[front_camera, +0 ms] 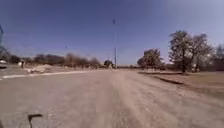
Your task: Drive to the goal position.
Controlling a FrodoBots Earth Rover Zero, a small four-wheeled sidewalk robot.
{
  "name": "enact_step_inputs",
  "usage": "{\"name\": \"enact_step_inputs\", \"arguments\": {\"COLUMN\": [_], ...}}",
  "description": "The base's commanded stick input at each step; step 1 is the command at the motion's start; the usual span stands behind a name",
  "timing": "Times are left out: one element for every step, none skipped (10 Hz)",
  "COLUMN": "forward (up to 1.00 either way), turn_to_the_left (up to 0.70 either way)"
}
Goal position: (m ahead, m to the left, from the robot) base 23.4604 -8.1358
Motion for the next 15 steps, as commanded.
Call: {"name": "enact_step_inputs", "arguments": {"forward": [0.5, 0.5, 0.5, 0.5, 0.5, 0.5, 0.5, 0.5, 0.5, 0.5, 0.5, 0.5, 0.5, 0.5, 0.5], "turn_to_the_left": [0.0, 0.0, 0.0, 0.0, 0.0, 0.0, 0.0, 0.0, 0.0, 0.0, 0.0, 0.0, 0.0, 0.0, 0.0]}}
